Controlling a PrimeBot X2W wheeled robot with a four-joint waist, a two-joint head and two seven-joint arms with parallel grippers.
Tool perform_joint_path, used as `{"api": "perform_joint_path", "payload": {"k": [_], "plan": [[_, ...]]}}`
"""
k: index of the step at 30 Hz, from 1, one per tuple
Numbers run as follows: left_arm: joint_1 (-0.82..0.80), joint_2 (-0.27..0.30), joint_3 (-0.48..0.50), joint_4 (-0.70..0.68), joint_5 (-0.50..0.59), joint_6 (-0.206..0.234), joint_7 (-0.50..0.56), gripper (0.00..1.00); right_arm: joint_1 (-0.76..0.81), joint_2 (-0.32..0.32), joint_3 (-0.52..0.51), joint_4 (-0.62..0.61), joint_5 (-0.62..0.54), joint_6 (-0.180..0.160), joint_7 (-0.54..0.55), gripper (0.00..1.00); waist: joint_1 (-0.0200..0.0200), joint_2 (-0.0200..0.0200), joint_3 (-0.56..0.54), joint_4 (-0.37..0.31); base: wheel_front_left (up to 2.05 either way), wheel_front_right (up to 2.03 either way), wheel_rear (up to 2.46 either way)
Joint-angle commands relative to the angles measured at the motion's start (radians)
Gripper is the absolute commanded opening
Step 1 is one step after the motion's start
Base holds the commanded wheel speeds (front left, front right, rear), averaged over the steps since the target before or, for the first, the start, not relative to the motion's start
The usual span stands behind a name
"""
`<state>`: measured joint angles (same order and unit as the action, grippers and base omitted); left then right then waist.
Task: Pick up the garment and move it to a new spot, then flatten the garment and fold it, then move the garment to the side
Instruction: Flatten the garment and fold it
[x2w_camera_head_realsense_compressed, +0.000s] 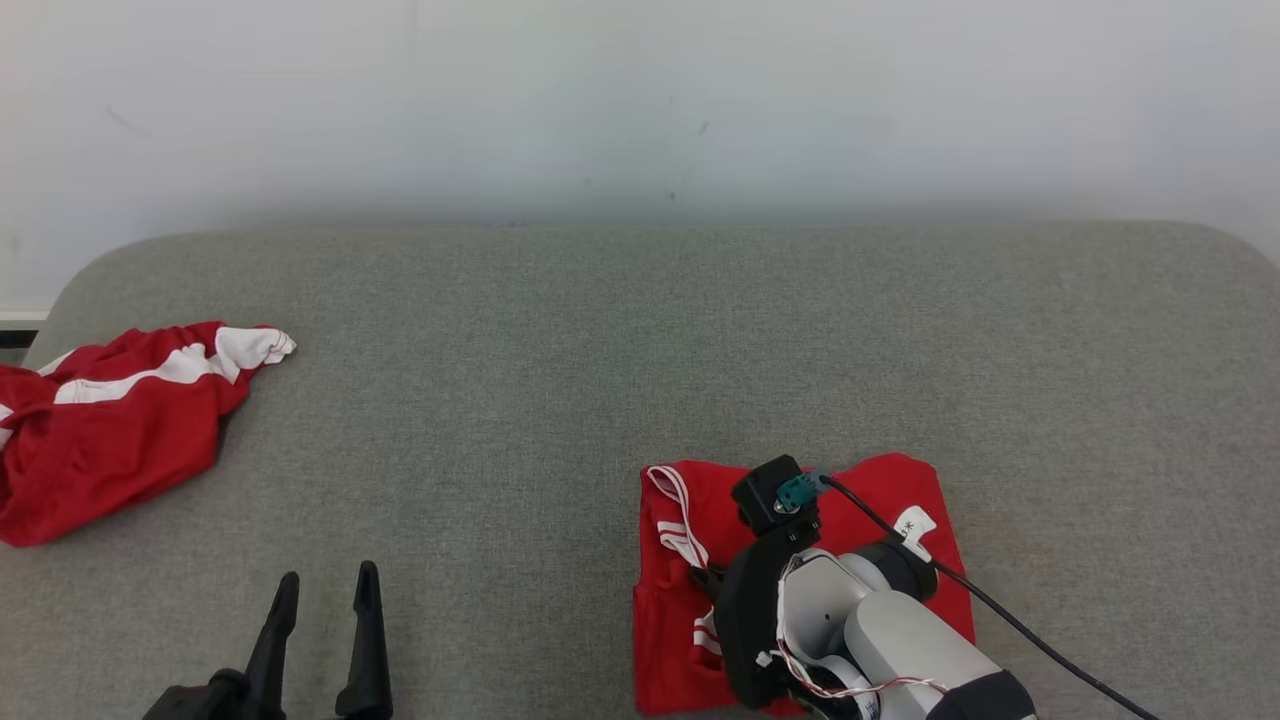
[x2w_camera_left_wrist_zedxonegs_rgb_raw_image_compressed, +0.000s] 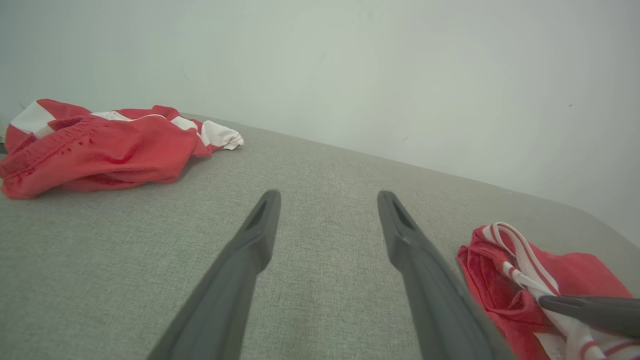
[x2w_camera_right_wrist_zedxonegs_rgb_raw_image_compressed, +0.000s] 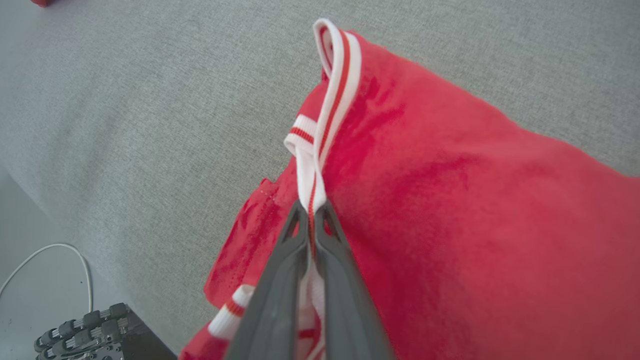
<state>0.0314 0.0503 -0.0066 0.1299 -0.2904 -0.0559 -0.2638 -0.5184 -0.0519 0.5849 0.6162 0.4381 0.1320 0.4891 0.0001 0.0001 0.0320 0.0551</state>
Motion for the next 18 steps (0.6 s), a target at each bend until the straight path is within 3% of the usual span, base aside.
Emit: {"api": "perform_joint_path", "payload": {"k": [1,2,3,11,15,18], "plan": [[-0.014,0.0,0.0,0.001,0.009,-0.002,-0.001,1.0,-0.017,0.003,0.015,0.011,0.014,-0.003,-0.025,0.0,-0.0001,-0.0001,0.008,0.004,0.0,0.0,0.0],[-0.016,0.0,0.0,0.002,0.009,-0.003,-0.001,1.0,-0.019,0.002,0.017,0.018,0.025,-0.003,-0.039,0.34,-0.0001,-0.0001,0.01,0.005,0.0,0.0,0.0],[-0.019,0.0,0.0,0.001,0.008,-0.004,0.0,1.0,-0.019,0.003,0.021,0.022,0.04,-0.003,-0.051,1.0,-0.0001,-0.0001,0.011,0.005,0.0,0.0,0.0],[0.003,0.0,0.028,0.0,0.007,-0.004,-0.001,1.0,-0.003,0.002,0.0,-0.027,0.246,-0.003,-0.184,1.0,-0.0001,-0.0001,-0.013,-0.018,0.0,0.0,0.0],[0.018,0.0,0.043,-0.005,0.009,-0.004,0.0,1.0,-0.009,0.001,-0.048,-0.023,0.219,-0.003,-0.243,1.0,-0.0001,-0.0001,-0.029,-0.037,0.0,0.0,0.0],[0.026,0.0,0.053,-0.012,0.009,-0.006,0.0,1.0,0.004,-0.035,-0.104,-0.03,0.161,-0.003,-0.294,1.0,-0.0001,-0.0001,-0.039,-0.054,0.0,0.0,0.0]]}}
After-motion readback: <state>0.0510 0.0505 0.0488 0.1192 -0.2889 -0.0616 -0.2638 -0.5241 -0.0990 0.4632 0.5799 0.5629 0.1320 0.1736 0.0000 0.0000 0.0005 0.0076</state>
